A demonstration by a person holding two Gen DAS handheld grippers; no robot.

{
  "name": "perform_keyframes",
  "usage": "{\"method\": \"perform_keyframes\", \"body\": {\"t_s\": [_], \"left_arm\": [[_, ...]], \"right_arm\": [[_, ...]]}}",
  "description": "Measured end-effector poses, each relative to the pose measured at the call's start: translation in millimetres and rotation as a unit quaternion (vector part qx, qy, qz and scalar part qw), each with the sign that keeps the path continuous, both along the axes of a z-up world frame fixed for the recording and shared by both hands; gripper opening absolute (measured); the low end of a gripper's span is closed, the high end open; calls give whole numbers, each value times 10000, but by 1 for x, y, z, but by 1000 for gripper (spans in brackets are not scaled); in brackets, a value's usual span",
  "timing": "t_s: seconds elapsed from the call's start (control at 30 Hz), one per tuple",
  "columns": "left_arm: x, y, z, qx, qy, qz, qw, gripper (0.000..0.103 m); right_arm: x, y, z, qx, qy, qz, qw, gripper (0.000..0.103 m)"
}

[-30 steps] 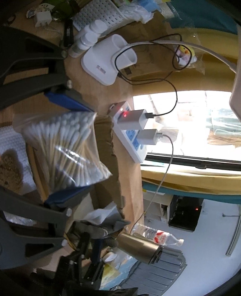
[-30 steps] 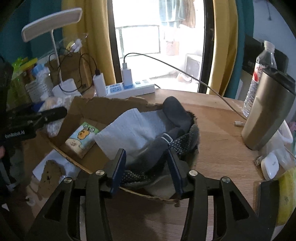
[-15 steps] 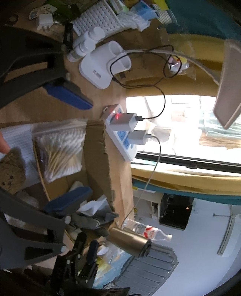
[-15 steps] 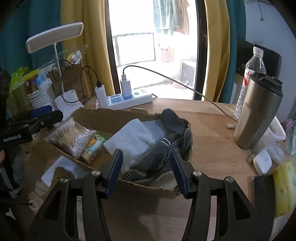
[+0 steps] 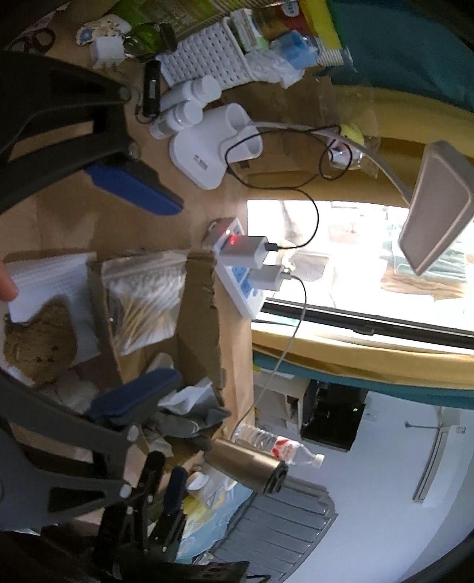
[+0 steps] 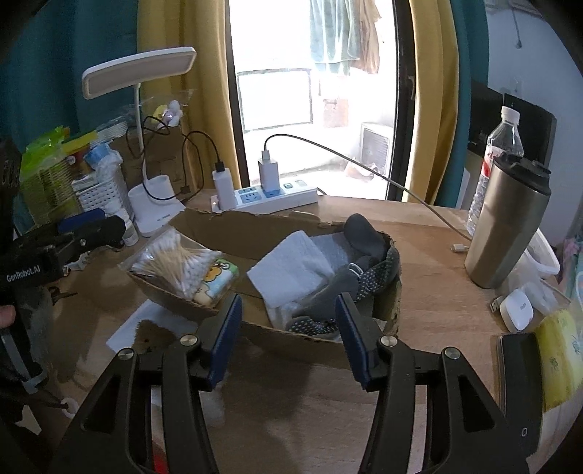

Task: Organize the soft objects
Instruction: 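Release the sock into the box with right tool while left tool drops the swab bag, then grasp the bubble-wrap bag with right tool while left tool grasps the teddy-bear sponge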

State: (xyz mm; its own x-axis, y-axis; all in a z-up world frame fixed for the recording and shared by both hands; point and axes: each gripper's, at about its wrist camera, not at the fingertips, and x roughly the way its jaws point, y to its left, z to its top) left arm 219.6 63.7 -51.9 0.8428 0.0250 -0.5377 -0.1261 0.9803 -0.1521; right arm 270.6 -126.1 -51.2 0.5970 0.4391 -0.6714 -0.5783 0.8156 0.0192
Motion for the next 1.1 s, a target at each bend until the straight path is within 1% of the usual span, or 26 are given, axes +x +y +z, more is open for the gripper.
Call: {"method": "perform_keyframes", "body": {"t_s": [0.13, 0.2, 0.23, 0.27, 0.57, 0.8, 0.97, 1.1], "left_arm": [[-10, 1, -1, -60, 1, -3, 10000, 88], [-14, 0, -3, -83, 8, -4, 10000, 92], [-17, 0, -3, -94, 11, -14, 10000, 96], [-19, 0, -4, -103, 13, -20, 9999, 97], [-36, 2, -15, -209, 79, -21, 9997, 97], [-46, 8, -27, -262, 204, 10, 9994, 97], [-53, 13, -37, -302, 296, 83, 9991, 97], [-56, 16, -48, -227, 442, 216, 9985, 97]], "right_arm": [[-8, 3, 2, 5, -8, 30, 10000, 56], [-12, 5, 1, -4, 9, 48, 10000, 56], [-13, 6, 0, -10, 16, 59, 10000, 56], [-16, 7, 0, -19, 28, 78, 10000, 56], [-29, 18, -8, -74, 117, 189, 9997, 56], [-38, 30, -22, -131, 259, 267, 9992, 56], [-41, 39, -33, -184, 367, 353, 9985, 56], [-44, 45, -43, -232, 472, 421, 9977, 56]]}}
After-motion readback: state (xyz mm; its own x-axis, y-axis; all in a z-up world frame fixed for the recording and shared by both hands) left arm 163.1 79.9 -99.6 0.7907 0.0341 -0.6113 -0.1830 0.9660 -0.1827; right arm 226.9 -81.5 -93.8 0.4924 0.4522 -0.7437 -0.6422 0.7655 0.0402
